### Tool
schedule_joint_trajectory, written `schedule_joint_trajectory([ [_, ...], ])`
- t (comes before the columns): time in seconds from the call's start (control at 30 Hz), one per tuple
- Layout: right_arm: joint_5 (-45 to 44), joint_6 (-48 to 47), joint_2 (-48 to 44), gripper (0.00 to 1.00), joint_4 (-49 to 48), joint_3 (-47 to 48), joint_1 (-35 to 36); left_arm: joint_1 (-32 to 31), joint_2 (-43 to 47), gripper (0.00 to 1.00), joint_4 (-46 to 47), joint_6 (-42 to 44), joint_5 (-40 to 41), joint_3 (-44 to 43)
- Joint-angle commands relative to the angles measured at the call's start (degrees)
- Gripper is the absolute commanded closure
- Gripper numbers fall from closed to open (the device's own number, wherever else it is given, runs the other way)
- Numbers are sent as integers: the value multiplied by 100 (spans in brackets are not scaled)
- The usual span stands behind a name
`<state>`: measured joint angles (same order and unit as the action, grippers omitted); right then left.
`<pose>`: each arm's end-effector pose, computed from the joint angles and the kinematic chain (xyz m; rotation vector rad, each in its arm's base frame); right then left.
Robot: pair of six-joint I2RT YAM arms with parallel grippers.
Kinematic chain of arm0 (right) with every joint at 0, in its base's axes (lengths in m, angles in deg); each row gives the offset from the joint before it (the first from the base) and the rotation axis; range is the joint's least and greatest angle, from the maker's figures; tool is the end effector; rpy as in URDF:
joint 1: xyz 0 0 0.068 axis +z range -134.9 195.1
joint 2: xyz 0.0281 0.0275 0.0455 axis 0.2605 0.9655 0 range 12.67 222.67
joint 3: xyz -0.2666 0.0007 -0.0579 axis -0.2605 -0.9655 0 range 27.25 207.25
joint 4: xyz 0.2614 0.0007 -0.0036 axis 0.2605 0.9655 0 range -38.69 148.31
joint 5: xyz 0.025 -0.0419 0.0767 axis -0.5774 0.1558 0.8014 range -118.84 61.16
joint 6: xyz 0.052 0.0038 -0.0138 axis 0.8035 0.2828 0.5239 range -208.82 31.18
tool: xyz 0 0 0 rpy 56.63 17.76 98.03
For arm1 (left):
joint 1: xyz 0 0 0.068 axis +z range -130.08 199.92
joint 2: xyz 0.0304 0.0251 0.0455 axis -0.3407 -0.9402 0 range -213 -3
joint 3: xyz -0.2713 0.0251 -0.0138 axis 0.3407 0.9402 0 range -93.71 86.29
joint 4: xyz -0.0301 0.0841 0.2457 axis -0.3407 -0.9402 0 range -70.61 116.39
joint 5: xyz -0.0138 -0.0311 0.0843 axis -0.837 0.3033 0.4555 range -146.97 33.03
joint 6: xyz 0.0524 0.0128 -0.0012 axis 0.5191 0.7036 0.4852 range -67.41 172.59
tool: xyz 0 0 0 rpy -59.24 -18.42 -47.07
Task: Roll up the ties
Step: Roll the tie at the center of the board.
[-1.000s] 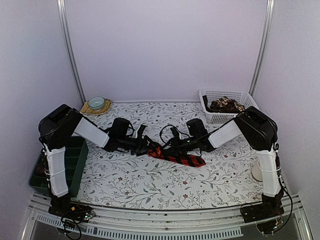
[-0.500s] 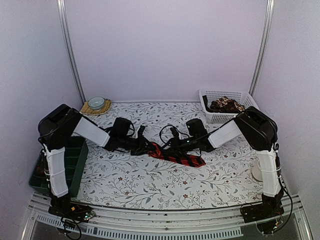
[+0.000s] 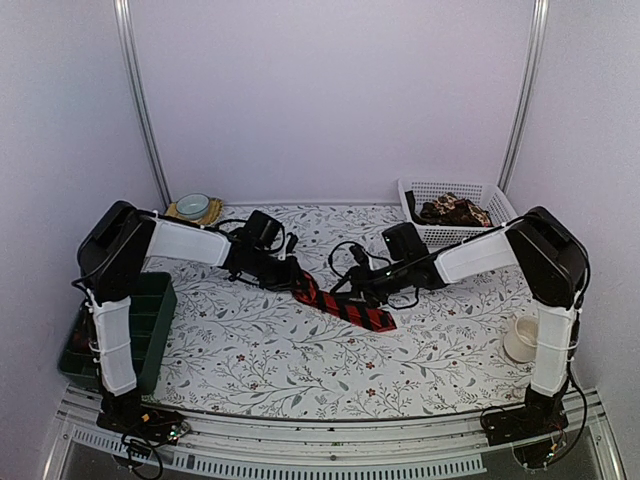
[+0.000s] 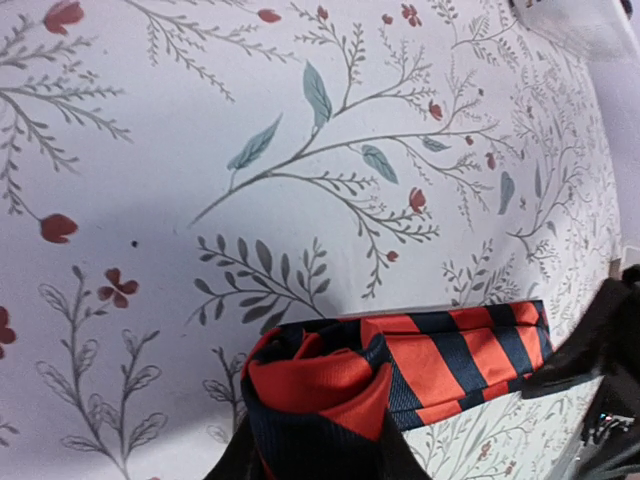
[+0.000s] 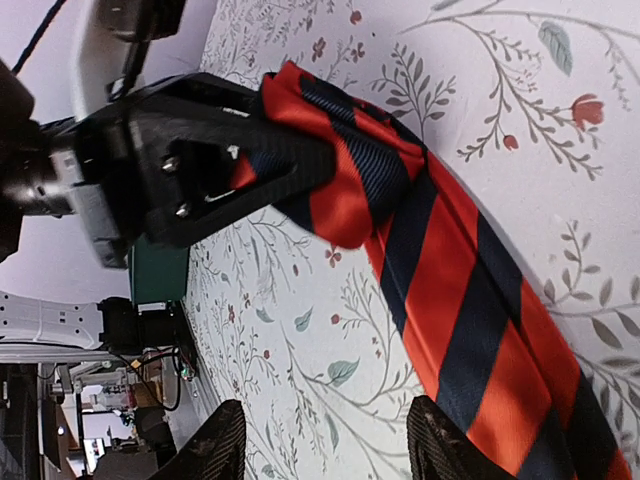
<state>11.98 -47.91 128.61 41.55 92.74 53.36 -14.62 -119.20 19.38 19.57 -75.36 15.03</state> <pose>0.3109 0.2748 0.1344 -0.3720 2.5281 1.4589 0.3386 -0.2467 0.1349 0.1820 2.6299 -0.8587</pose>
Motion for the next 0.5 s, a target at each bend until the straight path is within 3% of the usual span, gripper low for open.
schedule_joint_trajectory([
  [0.0,-184,-420,-1543,44,493,-402,-336,-78,-238,100,-1507,952,1327,-390],
  [0.23,-236,-598,-1808,44,543,-906,-530,-559,-966,97,-2995,1831,2740,-1771],
  [0.47,-103,-440,-1786,44,257,-1243,-675,-1162,-1585,95,-3877,2212,4300,-2565],
])
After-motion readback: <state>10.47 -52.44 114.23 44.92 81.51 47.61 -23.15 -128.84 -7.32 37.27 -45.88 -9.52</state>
